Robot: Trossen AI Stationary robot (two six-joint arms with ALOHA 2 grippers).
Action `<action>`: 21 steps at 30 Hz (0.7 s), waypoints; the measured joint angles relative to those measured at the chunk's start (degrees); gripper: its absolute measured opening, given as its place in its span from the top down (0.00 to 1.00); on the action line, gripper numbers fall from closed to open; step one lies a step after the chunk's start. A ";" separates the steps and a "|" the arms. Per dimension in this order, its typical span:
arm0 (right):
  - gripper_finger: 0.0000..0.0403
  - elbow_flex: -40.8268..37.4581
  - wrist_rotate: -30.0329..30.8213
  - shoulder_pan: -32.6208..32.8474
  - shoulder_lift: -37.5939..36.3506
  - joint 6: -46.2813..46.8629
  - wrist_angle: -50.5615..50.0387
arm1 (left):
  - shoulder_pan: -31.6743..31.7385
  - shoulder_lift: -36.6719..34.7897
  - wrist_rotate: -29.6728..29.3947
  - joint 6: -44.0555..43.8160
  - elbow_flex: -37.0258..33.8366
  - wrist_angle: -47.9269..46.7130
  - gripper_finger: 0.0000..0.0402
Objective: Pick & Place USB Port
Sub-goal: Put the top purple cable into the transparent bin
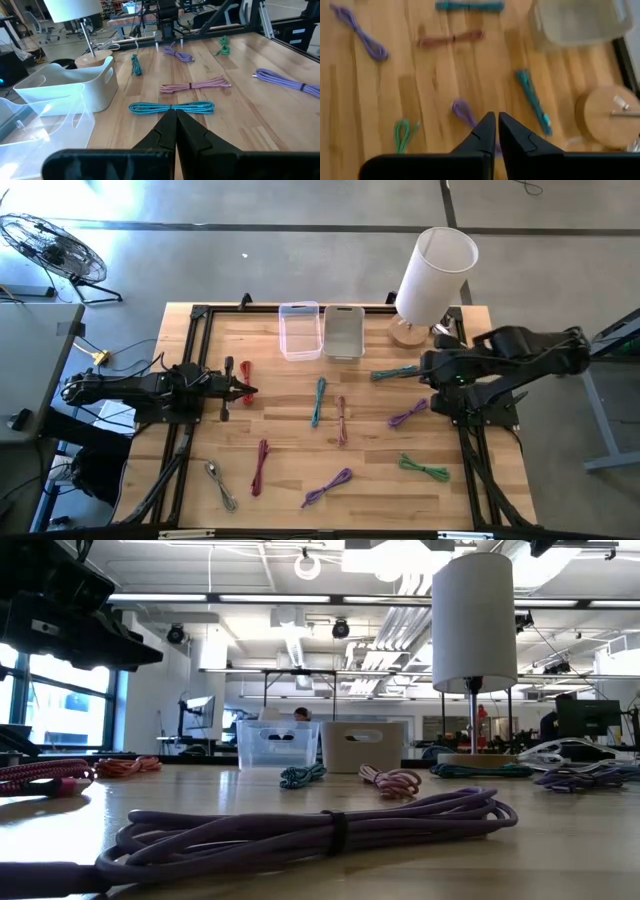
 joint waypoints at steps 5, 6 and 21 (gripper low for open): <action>0.79 1.23 -2.26 -0.67 4.07 0.33 -1.05 | 0.00 0.00 0.19 0.00 0.00 0.00 1.00; 0.75 1.07 -2.26 -0.67 4.44 0.35 -1.03 | 0.00 0.00 0.46 0.02 0.00 0.00 1.00; 0.47 -21.44 -10.57 0.86 5.39 -12.23 7.28 | 0.00 0.00 1.54 0.15 0.00 0.07 1.00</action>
